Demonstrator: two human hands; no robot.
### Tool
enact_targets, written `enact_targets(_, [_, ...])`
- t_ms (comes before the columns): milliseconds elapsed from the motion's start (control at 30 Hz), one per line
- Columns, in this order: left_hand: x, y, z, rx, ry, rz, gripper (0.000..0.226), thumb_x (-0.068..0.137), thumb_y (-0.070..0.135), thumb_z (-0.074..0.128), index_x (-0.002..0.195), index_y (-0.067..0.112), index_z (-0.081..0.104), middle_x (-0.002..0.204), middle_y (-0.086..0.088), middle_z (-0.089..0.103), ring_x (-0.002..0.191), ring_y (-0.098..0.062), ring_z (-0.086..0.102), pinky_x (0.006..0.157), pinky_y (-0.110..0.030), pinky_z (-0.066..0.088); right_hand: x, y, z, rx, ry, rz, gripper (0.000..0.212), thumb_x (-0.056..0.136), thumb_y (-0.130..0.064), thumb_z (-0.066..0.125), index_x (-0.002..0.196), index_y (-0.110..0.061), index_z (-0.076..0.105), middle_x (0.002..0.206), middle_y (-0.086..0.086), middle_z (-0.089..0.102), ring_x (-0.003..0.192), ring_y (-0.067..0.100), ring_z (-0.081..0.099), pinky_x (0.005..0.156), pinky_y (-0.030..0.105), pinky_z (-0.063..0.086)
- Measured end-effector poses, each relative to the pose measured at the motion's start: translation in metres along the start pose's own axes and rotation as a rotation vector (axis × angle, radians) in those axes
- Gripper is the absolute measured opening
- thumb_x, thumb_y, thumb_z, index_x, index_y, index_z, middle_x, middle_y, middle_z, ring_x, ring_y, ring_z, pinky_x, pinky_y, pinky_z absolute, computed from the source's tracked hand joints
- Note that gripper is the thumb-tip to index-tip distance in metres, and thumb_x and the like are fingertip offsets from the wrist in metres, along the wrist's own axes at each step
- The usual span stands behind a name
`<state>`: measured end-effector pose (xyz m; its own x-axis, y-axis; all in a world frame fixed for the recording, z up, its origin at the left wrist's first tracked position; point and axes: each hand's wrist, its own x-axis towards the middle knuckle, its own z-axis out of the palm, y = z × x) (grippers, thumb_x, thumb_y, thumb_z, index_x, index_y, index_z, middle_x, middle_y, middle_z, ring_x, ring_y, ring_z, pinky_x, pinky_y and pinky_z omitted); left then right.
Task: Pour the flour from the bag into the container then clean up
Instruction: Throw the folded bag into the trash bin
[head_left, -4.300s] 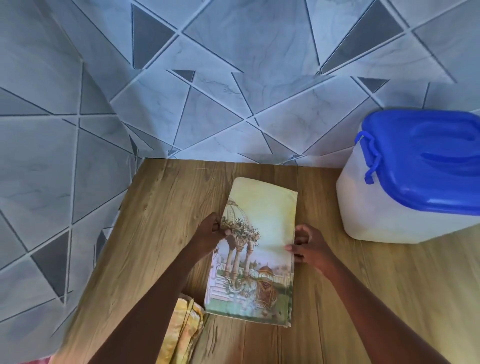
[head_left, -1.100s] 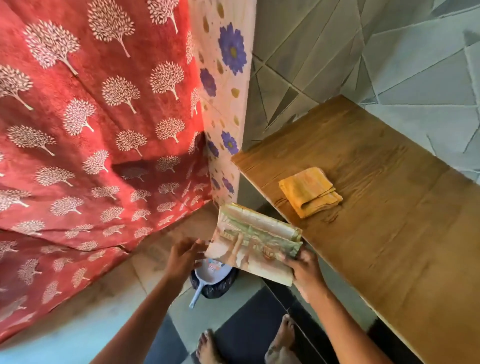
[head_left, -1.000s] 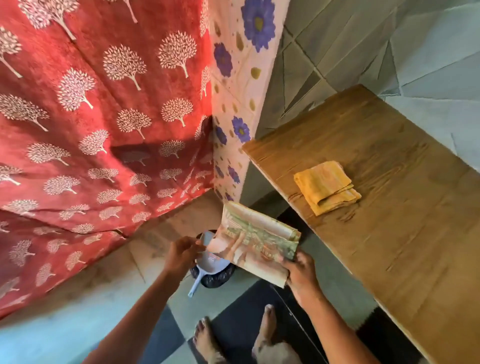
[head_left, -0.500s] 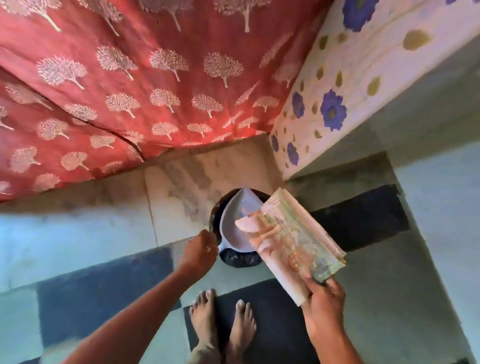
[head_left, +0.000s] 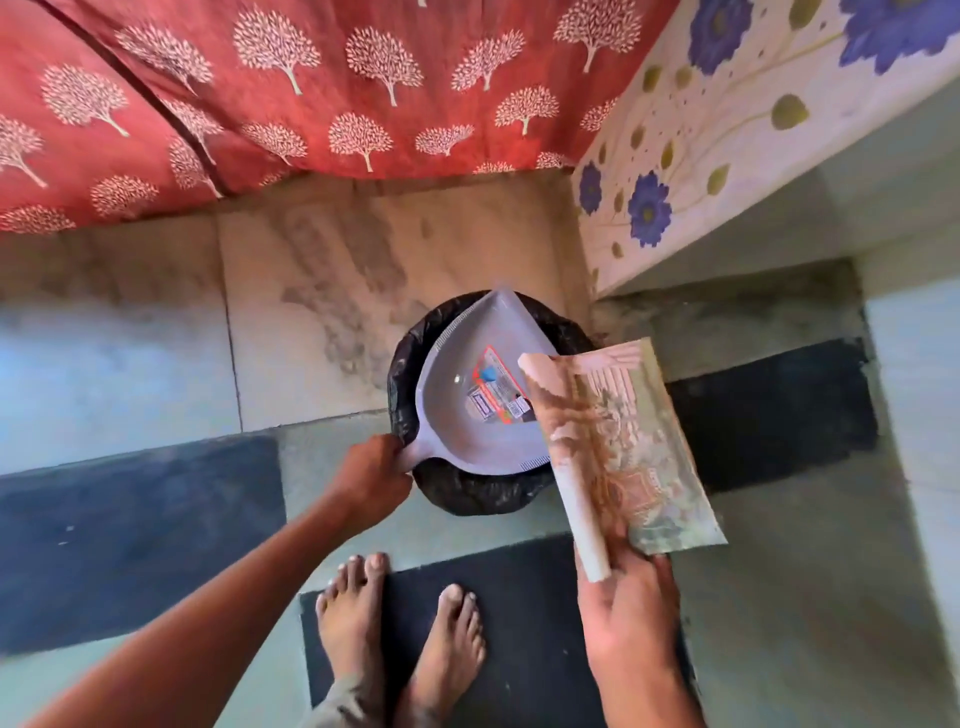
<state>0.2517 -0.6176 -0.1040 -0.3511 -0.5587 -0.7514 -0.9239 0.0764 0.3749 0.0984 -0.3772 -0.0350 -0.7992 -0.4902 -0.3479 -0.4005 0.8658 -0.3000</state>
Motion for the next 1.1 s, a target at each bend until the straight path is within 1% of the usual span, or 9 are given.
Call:
enact_targets(167, [-0.032, -0.014, -0.030, -0.092, 0.067, 0.113, 0.016, 0.087, 0.009, 0.057, 0.074, 0.011, 0.049, 0.076, -0.010, 0.066, 0.079, -0.039, 0.062, 0.062, -0.037, 0.042, -0.010, 0.006, -0.013, -0.054, 0.029, -0.024, 0.041, 0.080, -0.022, 0.061, 0.112, -0.002, 0.075, 0.086, 0.018, 0.074, 0.084, 0.045, 0.063, 0.077, 0.048, 0.059])
enact_targets(300, [-0.051, -0.021, -0.069, -0.225, 0.119, 0.117, 0.015, 0.091, 0.015, 0.058, 0.080, 0.014, 0.049, 0.073, -0.009, 0.066, 0.063, -0.028, 0.068, 0.059, -0.049, 0.059, -0.014, -0.005, -0.026, -0.037, 0.011, 0.025, 0.034, 0.075, -0.009, 0.076, 0.108, 0.000, 0.076, 0.085, 0.020, 0.073, 0.081, 0.048, 0.065, 0.075, 0.051, 0.060])
enact_targets(400, [-0.059, -0.016, -0.091, -0.299, 0.189, 0.096, 0.019, 0.096, 0.014, 0.055, 0.080, 0.011, 0.043, 0.068, -0.013, 0.065, 0.049, -0.027, 0.066, 0.049, -0.050, 0.057, -0.014, -0.026, -0.033, 0.132, -0.085, 0.169, 0.034, 0.076, -0.019, 0.065, 0.102, 0.000, 0.078, 0.077, 0.020, 0.072, 0.073, 0.047, 0.067, 0.068, 0.050, 0.061])
enact_targets(533, [-0.061, -0.011, -0.105, -0.252, 0.341, 0.112, 0.027, 0.095, 0.019, 0.057, 0.075, 0.020, 0.038, 0.071, -0.013, 0.062, 0.056, -0.030, 0.054, 0.051, -0.043, 0.046, -0.001, -0.051, -0.032, 0.461, -0.290, 0.280, 0.027, 0.081, -0.003, 0.073, 0.106, 0.007, 0.073, 0.084, 0.025, 0.071, 0.078, 0.039, 0.063, 0.071, 0.024, 0.056])
enact_targets(600, [-0.060, -0.007, -0.105, -0.212, 0.381, 0.119, 0.026, 0.093, 0.017, 0.059, 0.074, 0.015, 0.041, 0.066, -0.007, 0.056, 0.054, -0.021, 0.048, 0.050, -0.035, 0.035, 0.013, -0.060, -0.022, 0.805, -0.207, 0.446, 0.026, 0.090, 0.012, 0.061, 0.115, 0.016, 0.062, 0.097, 0.029, 0.067, 0.087, 0.045, 0.064, 0.062, 0.010, 0.051])
enact_targets(700, [-0.060, -0.001, -0.097, -0.197, 0.389, 0.122, 0.028, 0.091, 0.020, 0.061, 0.071, 0.014, 0.043, 0.060, -0.002, 0.051, 0.051, -0.023, 0.045, 0.049, -0.035, 0.033, 0.038, -0.082, -0.017, 1.095, -0.084, 0.717, 0.028, 0.093, 0.010, 0.062, 0.119, 0.002, 0.066, 0.104, 0.011, 0.071, 0.090, 0.023, 0.070, 0.054, 0.019, 0.058])
enact_targets(800, [-0.056, -0.001, -0.085, -0.223, 0.411, 0.081, 0.031, 0.091, 0.026, 0.062, 0.070, 0.012, 0.043, 0.059, -0.006, 0.052, 0.052, -0.030, 0.042, 0.052, -0.041, 0.039, 0.060, -0.095, -0.002, 1.118, -0.143, 0.684, 0.032, 0.094, 0.004, 0.063, 0.122, -0.011, 0.069, 0.111, 0.007, 0.074, 0.099, 0.021, 0.071, 0.058, 0.027, 0.061])
enact_targets(967, [-0.047, -0.005, -0.070, -0.271, 0.456, 0.013, 0.032, 0.089, 0.028, 0.061, 0.068, 0.010, 0.047, 0.058, -0.007, 0.052, 0.050, -0.025, 0.040, 0.050, -0.037, 0.036, 0.096, -0.102, 0.043, 0.955, -0.258, 0.638, 0.031, 0.095, 0.002, 0.062, 0.123, -0.012, 0.067, 0.118, 0.012, 0.070, 0.103, 0.027, 0.070, 0.072, 0.036, 0.061])
enact_targets(1100, [-0.043, -0.005, -0.061, -0.286, 0.464, -0.022, 0.032, 0.086, 0.026, 0.061, 0.061, 0.013, 0.045, 0.052, -0.002, 0.046, 0.047, -0.021, 0.035, 0.046, -0.032, 0.029, 0.114, -0.107, 0.063, 0.929, -0.306, 0.670, 0.031, 0.096, 0.006, 0.059, 0.125, -0.003, 0.062, 0.101, 0.014, 0.069, 0.100, 0.026, 0.069, 0.077, 0.033, 0.059])
